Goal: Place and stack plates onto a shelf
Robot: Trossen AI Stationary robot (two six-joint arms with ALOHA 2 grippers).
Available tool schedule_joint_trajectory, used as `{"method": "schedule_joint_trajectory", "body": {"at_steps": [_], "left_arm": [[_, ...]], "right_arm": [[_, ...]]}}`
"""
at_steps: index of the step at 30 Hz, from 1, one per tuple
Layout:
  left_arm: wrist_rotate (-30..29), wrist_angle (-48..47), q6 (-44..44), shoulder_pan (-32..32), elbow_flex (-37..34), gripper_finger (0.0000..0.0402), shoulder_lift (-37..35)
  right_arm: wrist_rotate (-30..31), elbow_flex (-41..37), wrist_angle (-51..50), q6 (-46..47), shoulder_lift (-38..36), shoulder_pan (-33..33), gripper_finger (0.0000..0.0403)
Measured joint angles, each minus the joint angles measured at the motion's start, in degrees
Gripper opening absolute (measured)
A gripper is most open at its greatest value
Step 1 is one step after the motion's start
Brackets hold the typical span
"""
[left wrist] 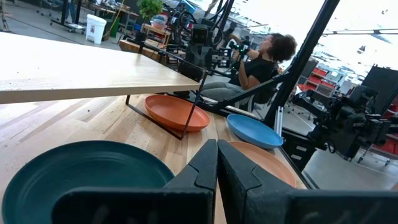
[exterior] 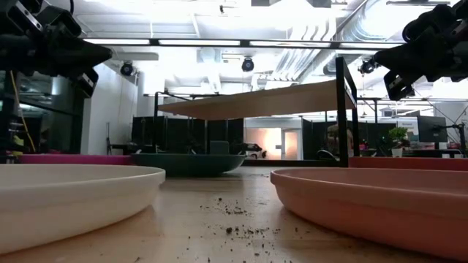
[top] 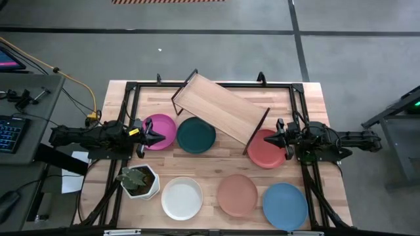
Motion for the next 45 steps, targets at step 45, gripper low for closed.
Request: {"method": "schedule_joint_trajectory", "body": {"at_steps": [45], "left_arm": [[0.0,0.0,0.0,0.0,0.0,0.0000,0.0]], "right_arm": [[2.9,33.0,-1.6,26.5,17.6,7.2,0.0000]]}}
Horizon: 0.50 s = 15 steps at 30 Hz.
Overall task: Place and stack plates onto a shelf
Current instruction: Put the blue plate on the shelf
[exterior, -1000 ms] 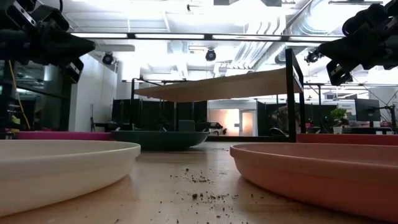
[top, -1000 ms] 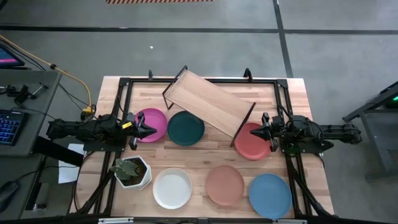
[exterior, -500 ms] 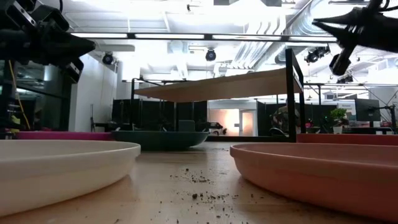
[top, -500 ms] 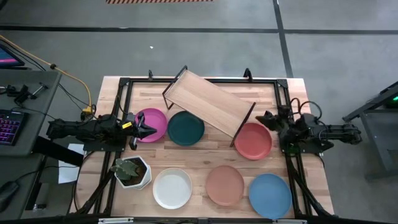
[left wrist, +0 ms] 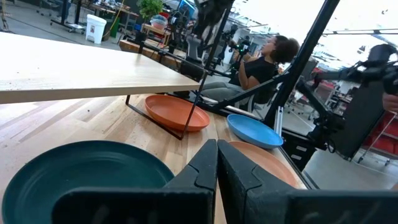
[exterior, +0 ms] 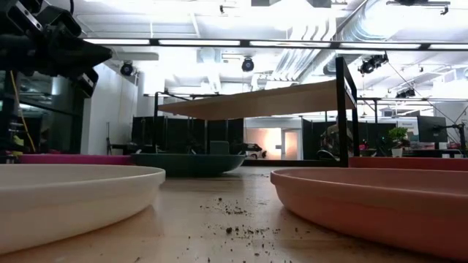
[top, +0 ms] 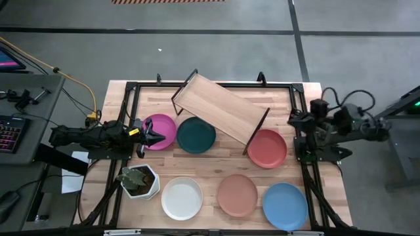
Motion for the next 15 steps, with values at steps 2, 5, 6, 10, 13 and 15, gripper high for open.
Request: {"method": "schedule_joint_trajectory", "body": {"at_steps": [2,5,6,10,13,15], "left_arm": [[0.0,0.0,0.0,0.0,0.0,0.0000,0.0],[0.0,0.0,0.0,0.0,0.0,0.0000,0.0],[0.0,0.0,0.0,0.0,0.0,0.0000,0.0],[0.0,0.0,0.0,0.0,0.0,0.0000,0.0],[0.0,0.0,0.0,0.0,0.0,0.0000,0.0],[0.0,0.0,0.0,0.0,0.0,0.0000,0.0]], "right_arm": [[-0.9,6.7,-11.5,-1.3,6.3,1.5,0.0002],[-3.5,15.4,-27.4,-0.5,15.4,4.2,0.0018],[-4.5,17.8,-32.0,0.5,18.2,5.3,0.0027],[-8.5,24.8,-46.5,3.3,28.7,11.3,0.0078],[-10.7,26.8,-54.5,3.6,35.0,16.2,0.0120],[-11.6,26.0,-56.3,4.8,38.3,19.4,0.0142]]}}
